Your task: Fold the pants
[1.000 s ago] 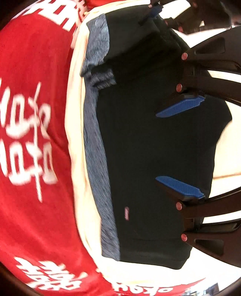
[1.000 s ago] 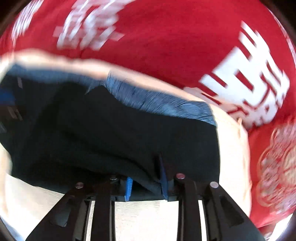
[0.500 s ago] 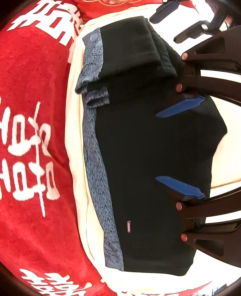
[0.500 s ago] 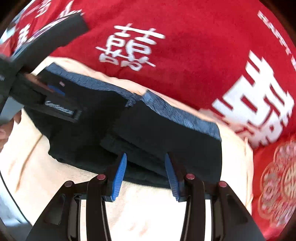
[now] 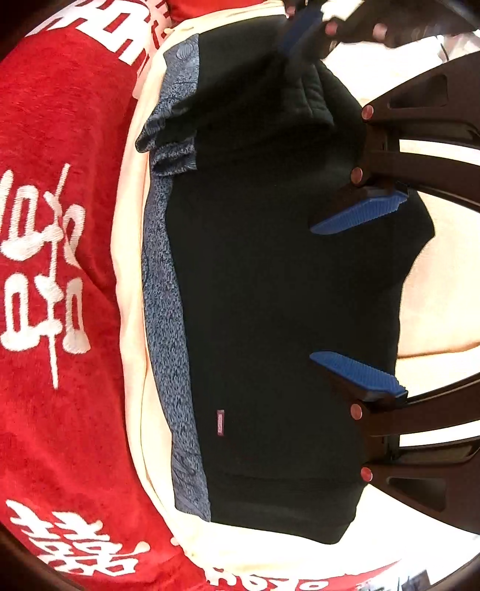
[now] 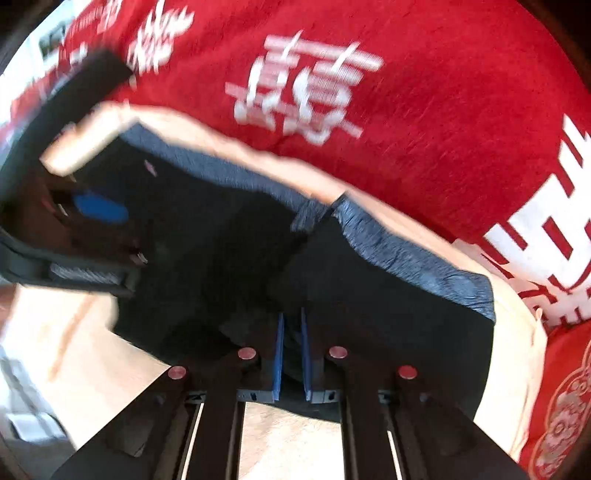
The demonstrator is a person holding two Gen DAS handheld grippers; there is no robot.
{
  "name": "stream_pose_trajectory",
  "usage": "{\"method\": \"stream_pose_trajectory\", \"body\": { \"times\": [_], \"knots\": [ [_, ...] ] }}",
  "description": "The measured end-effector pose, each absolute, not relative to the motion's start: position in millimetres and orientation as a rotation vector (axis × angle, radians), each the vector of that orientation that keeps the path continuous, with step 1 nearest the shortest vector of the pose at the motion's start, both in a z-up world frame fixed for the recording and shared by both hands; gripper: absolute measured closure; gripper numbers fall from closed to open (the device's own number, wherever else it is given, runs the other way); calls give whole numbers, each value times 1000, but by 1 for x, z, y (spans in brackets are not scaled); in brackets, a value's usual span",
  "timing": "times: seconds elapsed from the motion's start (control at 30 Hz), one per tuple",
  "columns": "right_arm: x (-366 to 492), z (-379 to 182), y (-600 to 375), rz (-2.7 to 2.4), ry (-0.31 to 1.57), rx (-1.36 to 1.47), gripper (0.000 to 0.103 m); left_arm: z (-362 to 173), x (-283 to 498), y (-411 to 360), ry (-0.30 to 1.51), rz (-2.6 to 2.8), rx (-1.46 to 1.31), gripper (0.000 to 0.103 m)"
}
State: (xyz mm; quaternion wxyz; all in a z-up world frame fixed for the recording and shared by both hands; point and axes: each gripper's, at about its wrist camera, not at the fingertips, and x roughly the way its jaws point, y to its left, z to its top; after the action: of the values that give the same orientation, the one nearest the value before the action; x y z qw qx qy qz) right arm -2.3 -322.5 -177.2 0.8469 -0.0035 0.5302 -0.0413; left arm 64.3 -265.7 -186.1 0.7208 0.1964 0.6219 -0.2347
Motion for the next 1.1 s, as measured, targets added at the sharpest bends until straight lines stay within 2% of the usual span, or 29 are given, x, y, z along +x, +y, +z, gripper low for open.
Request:
{"method": "stream_pose_trajectory", "body": {
  "times": [0.07, 0.17, 0.23, 0.33, 0.37, 0.4, 0.5, 0.63, 0.7, 0.77, 0.83, 1.0, 1.03, 1.1],
  "knots": [
    [-9, -174, -313, -52, 1130, -23, 94, -185, 63, -264, 1372, -520, 437, 35],
    [-8, -202, -292, -1, 1206, -63, 93, -188, 60, -267, 1377, -514, 456, 35],
    [-6, -219, -287, -3, 1234, -69, 88, -189, 60, -271, 1384, -506, 452, 35],
    [-5, -208, -298, 1, 1226, 23, 81, -185, 59, -278, 1363, -515, 461, 35],
    [-7, -201, -307, 25, 1226, 93, 72, -185, 58, -284, 1364, -521, 474, 35],
    [-9, -196, -313, 41, 1220, 134, 68, -185, 58, -287, 1368, -526, 478, 35],
    [-26, -165, -351, 19, 1150, 249, 68, -175, 55, -304, 1363, -548, 470, 35],
    [-45, -149, -439, -199, 1075, 425, 69, -157, 49, -339, 1324, -617, 449, 36],
    [-52, -161, -490, -295, 1073, 589, 93, -151, 46, -364, 1302, -658, 443, 36],
    [-54, -176, -532, -354, 1059, 725, 93, -149, 45, -390, 1283, -683, 433, 35],
    [-45, -187, -547, -353, 1059, 740, 93, -157, 45, -414, 1281, -701, 432, 35],
    [-26, -224, -532, -290, 1137, 760, 94, -204, 41, -428, 1365, -601, 499, 35],
    [-24, -230, -525, -284, 1158, 727, 94, -209, 39, -425, 1373, -598, 493, 33],
    [-24, -233, -511, -274, 1175, 660, 93, -210, 37, -418, 1337, -575, 507, 15]
  ]
}}
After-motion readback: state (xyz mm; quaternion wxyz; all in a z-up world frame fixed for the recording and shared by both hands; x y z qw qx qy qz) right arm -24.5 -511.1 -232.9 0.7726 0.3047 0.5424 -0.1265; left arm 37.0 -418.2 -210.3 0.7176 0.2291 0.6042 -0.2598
